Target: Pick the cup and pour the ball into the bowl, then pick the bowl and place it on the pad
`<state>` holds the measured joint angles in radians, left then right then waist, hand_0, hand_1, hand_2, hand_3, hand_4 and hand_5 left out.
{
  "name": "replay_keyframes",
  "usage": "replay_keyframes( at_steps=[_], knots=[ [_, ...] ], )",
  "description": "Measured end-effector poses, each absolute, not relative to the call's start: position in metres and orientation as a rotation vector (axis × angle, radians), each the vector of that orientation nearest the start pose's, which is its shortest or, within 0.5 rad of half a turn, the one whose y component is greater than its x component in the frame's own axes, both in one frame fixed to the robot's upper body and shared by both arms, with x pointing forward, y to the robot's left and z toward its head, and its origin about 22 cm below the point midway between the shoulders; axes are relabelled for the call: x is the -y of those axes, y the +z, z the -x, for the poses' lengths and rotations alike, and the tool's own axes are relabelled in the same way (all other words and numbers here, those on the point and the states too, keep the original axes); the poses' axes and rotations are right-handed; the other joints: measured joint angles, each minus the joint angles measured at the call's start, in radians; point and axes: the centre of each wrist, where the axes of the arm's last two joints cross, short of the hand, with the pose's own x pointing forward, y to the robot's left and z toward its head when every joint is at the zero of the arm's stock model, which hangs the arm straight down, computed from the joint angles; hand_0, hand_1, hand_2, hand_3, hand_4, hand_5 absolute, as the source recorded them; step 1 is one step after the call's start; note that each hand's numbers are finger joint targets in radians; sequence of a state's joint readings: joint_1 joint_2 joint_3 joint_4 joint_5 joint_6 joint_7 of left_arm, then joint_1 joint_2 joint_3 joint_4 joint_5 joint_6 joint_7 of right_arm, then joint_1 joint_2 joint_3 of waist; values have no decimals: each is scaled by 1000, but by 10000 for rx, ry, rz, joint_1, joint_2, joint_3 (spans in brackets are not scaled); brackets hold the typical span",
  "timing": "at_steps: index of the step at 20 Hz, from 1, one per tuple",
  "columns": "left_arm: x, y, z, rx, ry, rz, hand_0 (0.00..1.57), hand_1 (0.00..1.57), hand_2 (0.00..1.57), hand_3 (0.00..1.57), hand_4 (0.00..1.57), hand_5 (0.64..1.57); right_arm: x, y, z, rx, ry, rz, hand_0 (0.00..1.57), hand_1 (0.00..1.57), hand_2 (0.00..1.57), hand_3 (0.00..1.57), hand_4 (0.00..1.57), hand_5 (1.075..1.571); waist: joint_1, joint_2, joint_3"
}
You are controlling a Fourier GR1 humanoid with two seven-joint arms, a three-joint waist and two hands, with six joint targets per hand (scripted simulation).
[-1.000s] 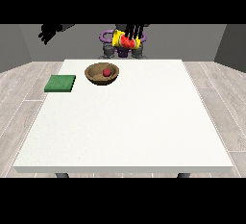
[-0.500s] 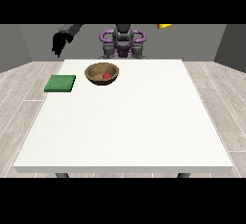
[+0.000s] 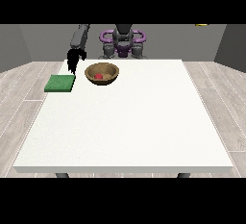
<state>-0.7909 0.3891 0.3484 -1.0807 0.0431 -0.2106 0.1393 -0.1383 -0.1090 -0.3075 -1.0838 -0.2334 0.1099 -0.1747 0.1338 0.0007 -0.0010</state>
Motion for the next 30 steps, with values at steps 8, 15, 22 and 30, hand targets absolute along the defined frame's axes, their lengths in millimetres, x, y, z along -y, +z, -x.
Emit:
replay_keyframes(
  at_steps=[8,15,22,30],
  knots=[
    [-372,191,-379,17726,-1228,-1181,0,0,0,0,1009,1536,289,-92,-268,14554,-3035,-242,0,0,0,0,536,1554,-329,492,13],
    [-395,215,-363,18180,-1182,-1299,0,0,0,0,1017,1536,290,-104,-277,14727,-3038,-177,0,0,0,0,476,1548,-316,946,6],
    [-405,224,-352,18605,-1203,-1329,0,0,0,0,1020,1538,286,-106,-288,15580,-3097,-119,0,0,0,0,430,1546,-347,1310,-109],
    [-423,228,-343,18712,-1186,-1277,0,0,0,0,1023,1540,256,-106,-298,15909,-3142,-41,0,0,0,0,615,1568,-251,1344,-162]
  ],
)
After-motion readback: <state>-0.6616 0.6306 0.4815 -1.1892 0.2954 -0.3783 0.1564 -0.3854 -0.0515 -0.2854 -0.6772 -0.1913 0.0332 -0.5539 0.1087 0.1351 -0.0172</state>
